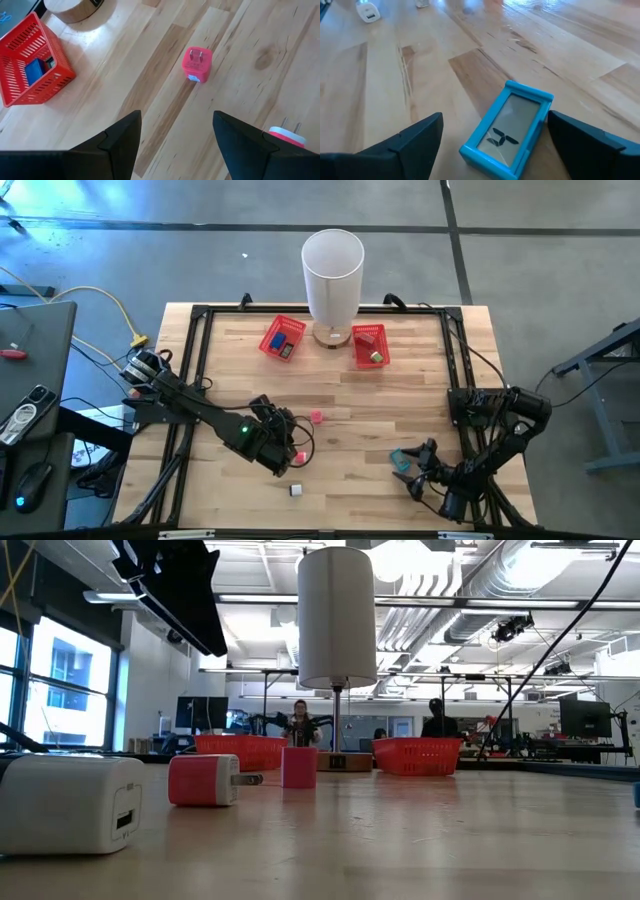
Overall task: Sort adapters and digital timers
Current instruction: Put the light blue digital timer into the left red bin
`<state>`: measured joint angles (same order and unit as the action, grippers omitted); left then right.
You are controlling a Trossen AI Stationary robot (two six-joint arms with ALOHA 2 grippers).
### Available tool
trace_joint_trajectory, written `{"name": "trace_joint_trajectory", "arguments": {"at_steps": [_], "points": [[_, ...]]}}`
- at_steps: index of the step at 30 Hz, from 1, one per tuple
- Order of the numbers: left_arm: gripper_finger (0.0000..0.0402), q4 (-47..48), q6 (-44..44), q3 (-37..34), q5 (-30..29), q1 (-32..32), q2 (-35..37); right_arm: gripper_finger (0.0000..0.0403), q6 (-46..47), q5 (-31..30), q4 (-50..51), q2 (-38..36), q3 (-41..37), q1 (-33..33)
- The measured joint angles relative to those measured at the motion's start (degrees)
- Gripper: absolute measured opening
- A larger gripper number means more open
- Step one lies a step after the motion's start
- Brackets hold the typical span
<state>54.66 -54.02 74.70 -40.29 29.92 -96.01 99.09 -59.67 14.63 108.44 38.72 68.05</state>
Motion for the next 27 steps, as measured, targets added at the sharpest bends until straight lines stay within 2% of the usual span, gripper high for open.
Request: {"name": "trace_joint_trajectory", "arguments": {"at_steps": [21, 27], "points": [[0.0236, -1.6, 0.7, 0.0, 2.2, -3.6, 0.0, 0.0344, -0.5, 2.8, -0.3, 0.1, 0.1, -1.3], [0.0236, -1.6, 0.7, 0.0, 2.2, -3.5, 0.0, 0.0344, -1.0, 0.4, -0.2, 3.3, 0.2, -2.2]]}}
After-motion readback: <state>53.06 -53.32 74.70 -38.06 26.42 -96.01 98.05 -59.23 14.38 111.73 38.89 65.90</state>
